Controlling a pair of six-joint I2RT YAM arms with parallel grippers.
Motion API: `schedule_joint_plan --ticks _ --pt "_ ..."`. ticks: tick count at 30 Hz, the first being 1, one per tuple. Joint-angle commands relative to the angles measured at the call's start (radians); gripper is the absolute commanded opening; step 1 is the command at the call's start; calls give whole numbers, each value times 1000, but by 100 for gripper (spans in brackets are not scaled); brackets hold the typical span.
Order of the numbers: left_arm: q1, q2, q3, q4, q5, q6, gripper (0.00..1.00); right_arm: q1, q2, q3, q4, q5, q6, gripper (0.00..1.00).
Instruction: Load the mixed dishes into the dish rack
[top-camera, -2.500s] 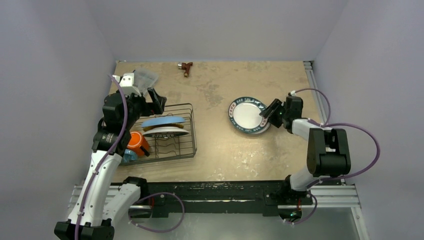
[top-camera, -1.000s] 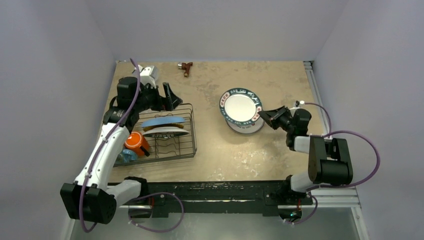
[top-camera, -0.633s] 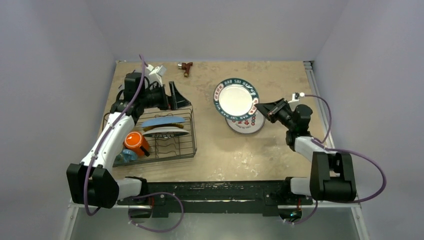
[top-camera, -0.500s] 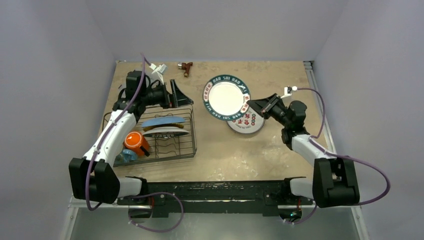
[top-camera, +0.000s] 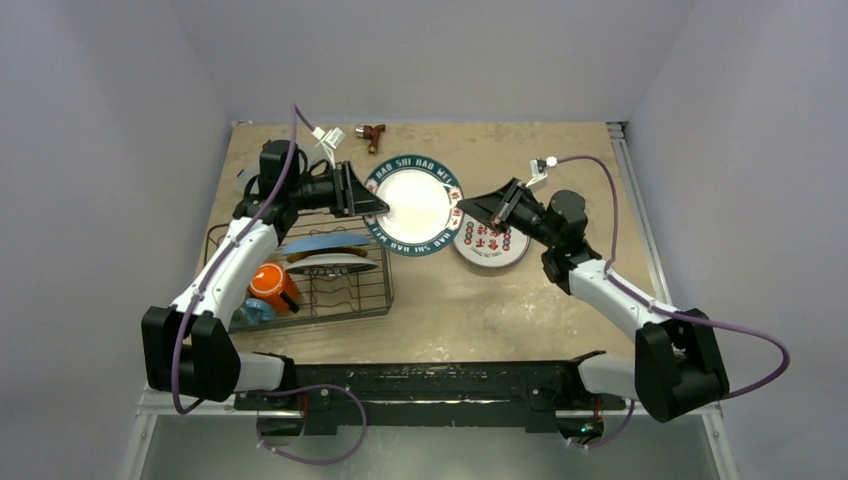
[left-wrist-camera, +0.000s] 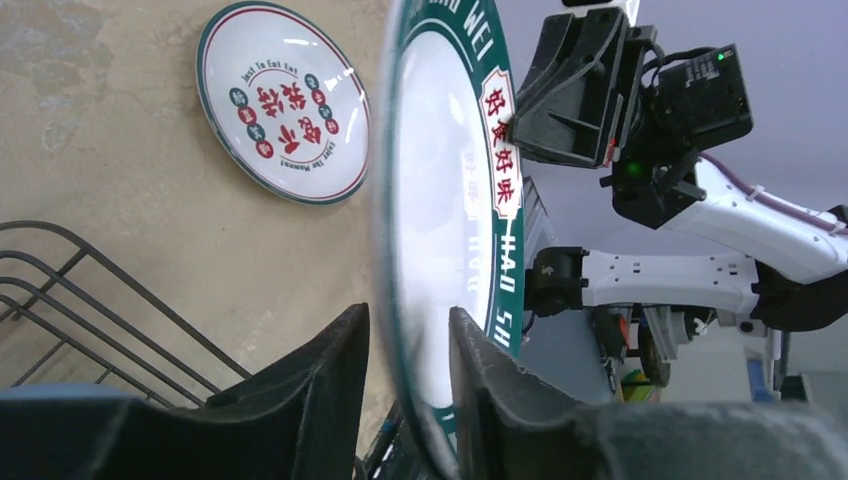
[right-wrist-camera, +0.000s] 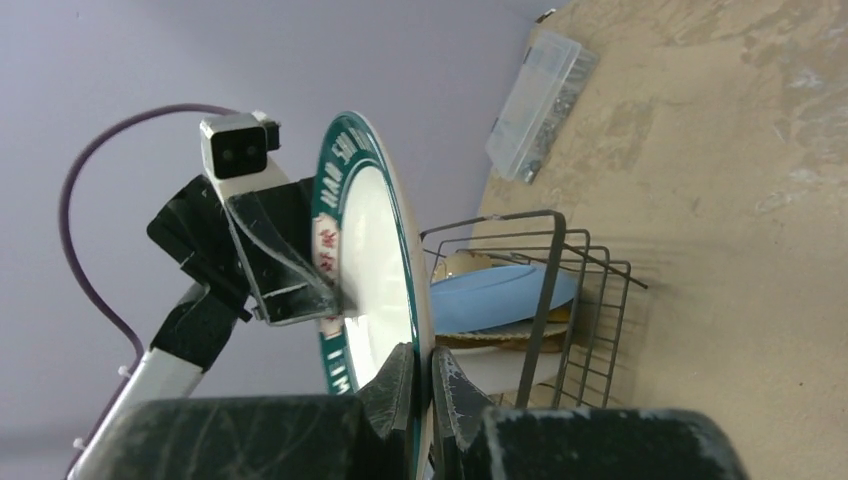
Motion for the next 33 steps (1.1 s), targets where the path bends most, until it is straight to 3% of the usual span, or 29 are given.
schedule_joint_plan --ticks 1,2,3,5,7,10,13,14,17,18,21,25,28,33 --pt "-5 -16 18 9 27 41 18 34 -18 130 -41 -53 -150 5" --pt "-7 -19 18 9 28 48 5 40 -14 147 -72 -71 -191 12" --pt "-9 -31 17 11 32 55 0 47 -11 159 -94 -88 -231 24" --pt "-19 -46 6 40 52 57 0 66 -3 190 -146 -121 -307 42" --pt "-36 -57 3 60 84 64 0 88 8 235 -222 -156 -393 50" --pt "-68 -73 9 40 91 106 0 123 25 305 -338 -187 -514 54" --pt "-99 -95 21 -11 70 160 0 154 27 360 -419 -201 -595 52" --pt "-107 -105 26 -32 51 186 0 161 24 371 -435 -204 -616 48" --pt "-119 -140 45 -119 -72 239 0 173 0 391 -501 -165 -676 6" --pt "-119 -157 45 -137 -135 254 3 175 -19 393 -529 -114 -694 0" --pt "-118 -231 31 -204 -398 300 36 186 -91 395 -627 82 -763 0" --pt "-118 -372 4 -259 -768 319 58 239 -184 417 -768 410 -861 0" --pt "-112 -491 -44 -240 -1009 305 89 317 -255 427 -806 629 -947 0" --pt "-98 -665 -137 -170 -1211 291 94 581 -268 473 -825 925 -1172 0"
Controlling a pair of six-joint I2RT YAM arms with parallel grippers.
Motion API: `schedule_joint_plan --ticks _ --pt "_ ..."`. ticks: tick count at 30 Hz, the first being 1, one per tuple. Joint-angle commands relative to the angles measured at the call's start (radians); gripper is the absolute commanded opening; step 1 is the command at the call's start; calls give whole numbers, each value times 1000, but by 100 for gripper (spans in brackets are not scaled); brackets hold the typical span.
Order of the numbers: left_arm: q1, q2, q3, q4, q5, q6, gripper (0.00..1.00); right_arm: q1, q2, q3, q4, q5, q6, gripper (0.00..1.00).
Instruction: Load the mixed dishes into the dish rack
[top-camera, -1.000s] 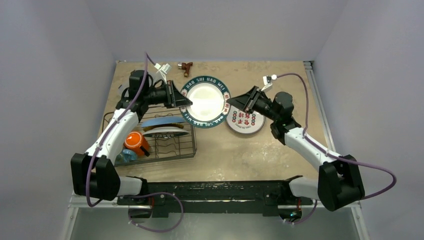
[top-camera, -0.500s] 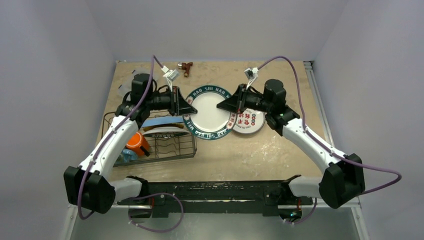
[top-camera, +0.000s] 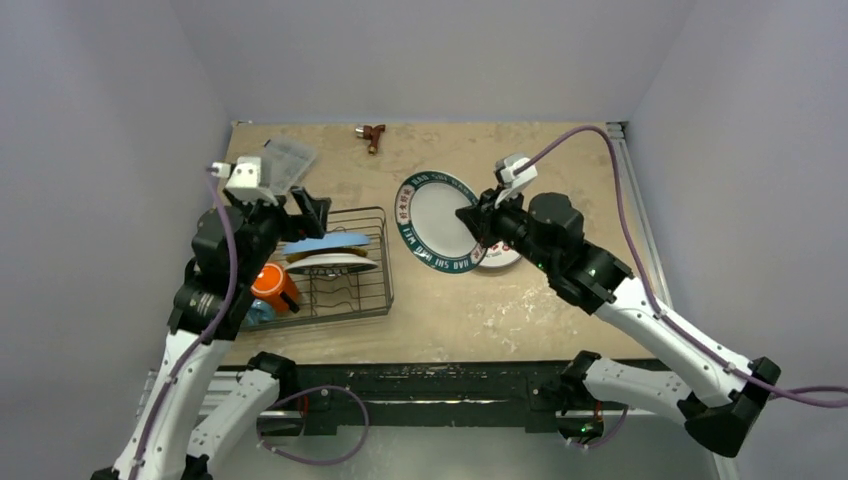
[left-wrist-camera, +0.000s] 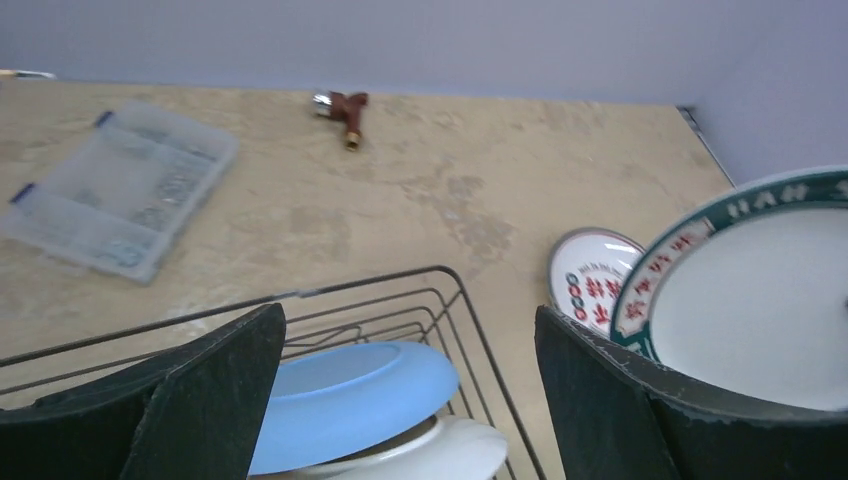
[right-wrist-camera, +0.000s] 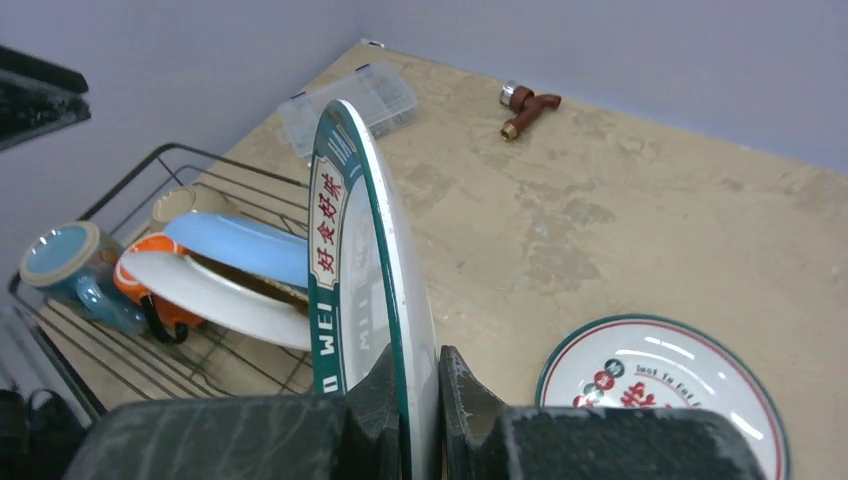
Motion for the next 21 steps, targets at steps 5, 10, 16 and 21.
schedule_joint_plan --ticks 5,10,16,21 --pt "20 -176 -107 88 -367 7 94 583 41 79 147 572 -552 0" --pt "24 -222 -124 91 -436 0 93 740 207 130 296 593 -802 0" --pt "25 -241 -136 104 -446 -1 94 775 347 190 359 381 -1034 0" --pt "47 -237 -134 104 -417 -14 93 791 485 224 374 385 -1226 0"
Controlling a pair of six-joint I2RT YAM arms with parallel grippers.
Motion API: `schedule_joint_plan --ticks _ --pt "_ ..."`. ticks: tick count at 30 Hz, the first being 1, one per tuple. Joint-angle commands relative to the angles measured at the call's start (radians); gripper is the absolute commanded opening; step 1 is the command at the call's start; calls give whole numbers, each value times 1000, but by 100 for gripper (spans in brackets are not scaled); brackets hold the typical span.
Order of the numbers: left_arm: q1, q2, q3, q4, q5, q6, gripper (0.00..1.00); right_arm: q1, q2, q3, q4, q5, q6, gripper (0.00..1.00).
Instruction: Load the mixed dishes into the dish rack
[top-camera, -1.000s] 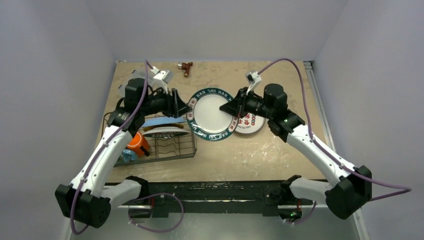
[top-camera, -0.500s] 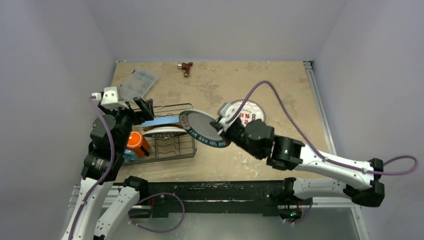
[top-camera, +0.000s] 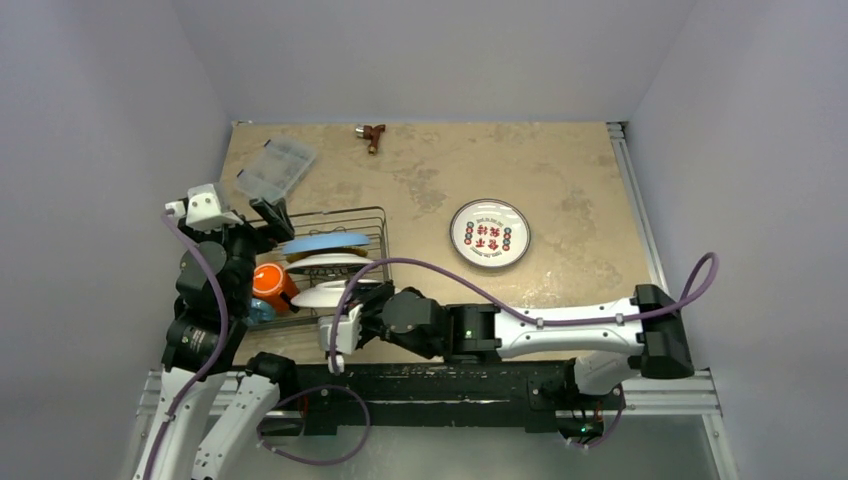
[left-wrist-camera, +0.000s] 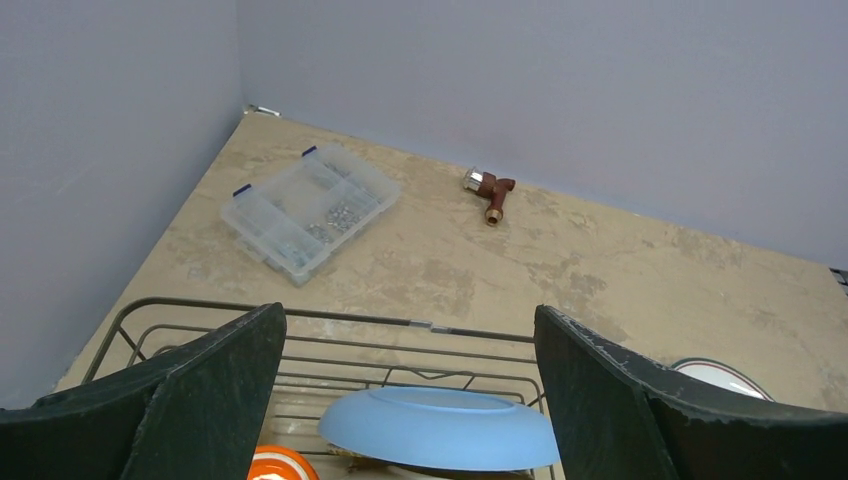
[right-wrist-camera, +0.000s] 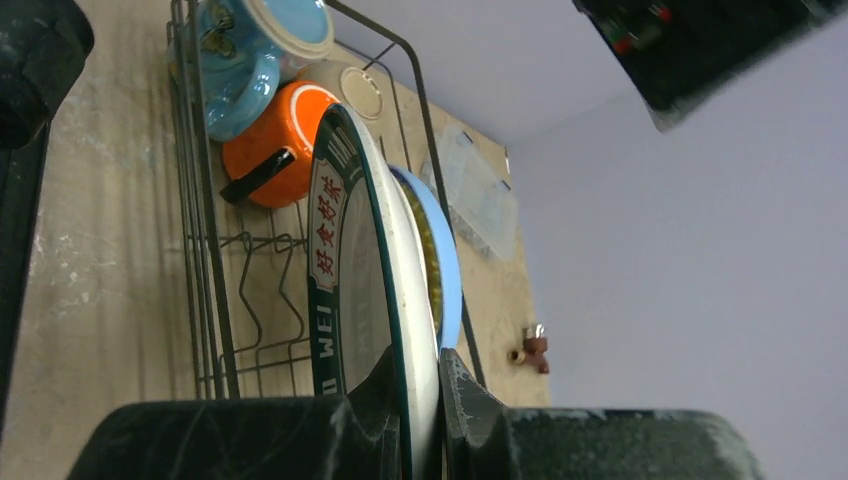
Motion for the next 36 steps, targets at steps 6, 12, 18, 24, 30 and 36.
schedule_joint_plan --ticks 6,12,18,24,30,36 --pt "60 22 14 43 56 -34 92 13 187 152 164 -2 -333 0" --pt "72 26 17 38 68 -39 92 -9 294 207 201 39 -401 0" --pt "76 30 17 40 78 -42 92 -25 310 216 239 42 -399 0" --pt "80 30 18 38 80 -43 91 -45 335 215 228 22 -362 0" --pt "80 30 18 38 81 -44 91 -61 354 195 242 2 -299 0" --pt "83 33 19 37 85 -46 91 -79 360 184 255 -39 -241 10"
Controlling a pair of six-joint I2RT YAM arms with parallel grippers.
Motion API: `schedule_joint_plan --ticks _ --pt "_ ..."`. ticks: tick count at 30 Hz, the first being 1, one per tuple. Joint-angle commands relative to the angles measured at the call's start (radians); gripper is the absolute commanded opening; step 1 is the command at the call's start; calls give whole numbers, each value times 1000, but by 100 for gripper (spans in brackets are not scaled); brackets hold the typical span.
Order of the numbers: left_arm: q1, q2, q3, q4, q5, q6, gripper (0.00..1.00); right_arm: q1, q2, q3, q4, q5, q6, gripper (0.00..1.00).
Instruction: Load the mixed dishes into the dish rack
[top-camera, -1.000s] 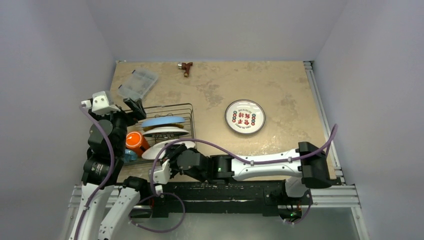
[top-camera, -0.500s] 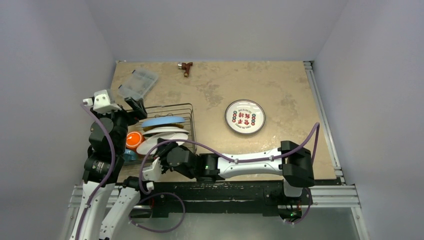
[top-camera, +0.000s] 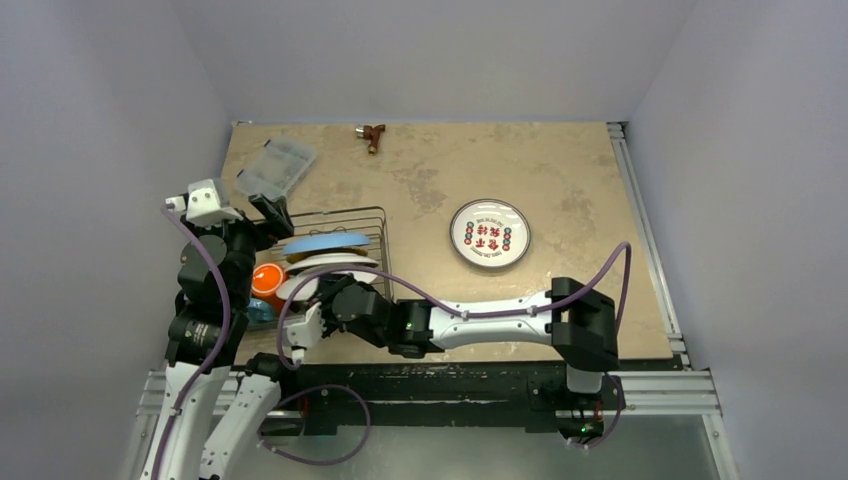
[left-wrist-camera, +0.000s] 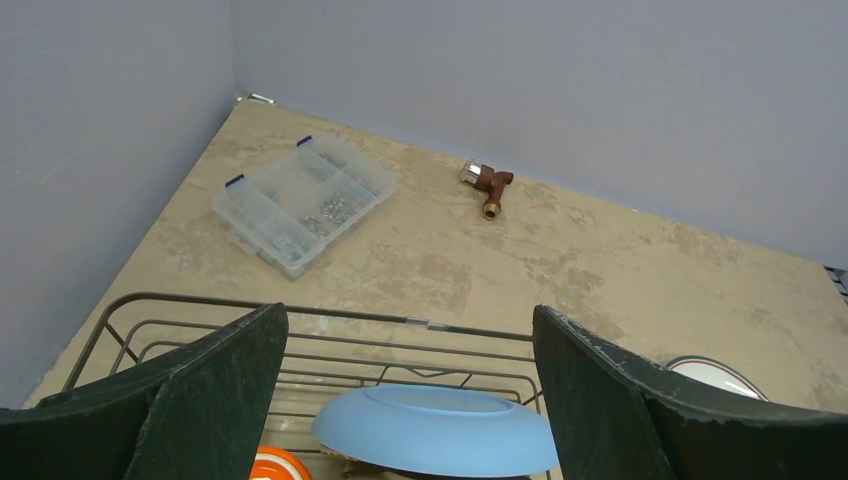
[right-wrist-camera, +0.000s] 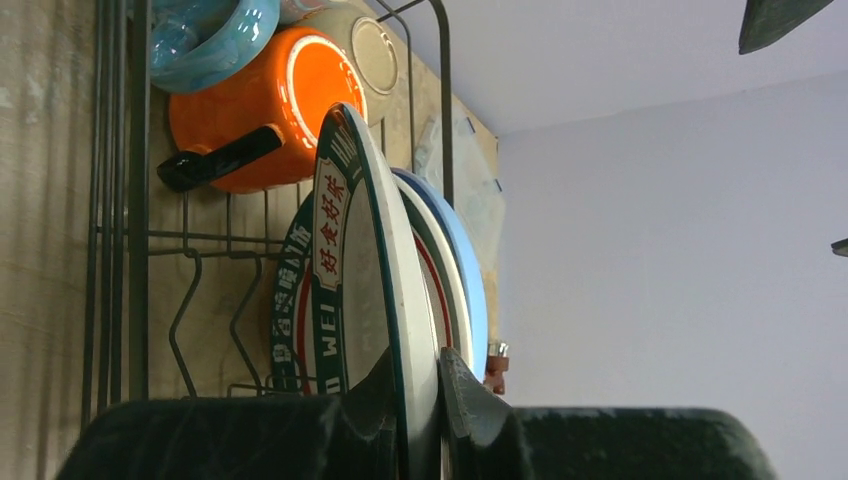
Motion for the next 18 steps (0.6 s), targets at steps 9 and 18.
schedule_joint_plan --ticks 9,18 --pt "13 12 19 32 19 -20 91 -19 5 23 180 30 128 61" --pt "14 18 20 30 25 -20 91 -27 -102 5 189 92 253 68"
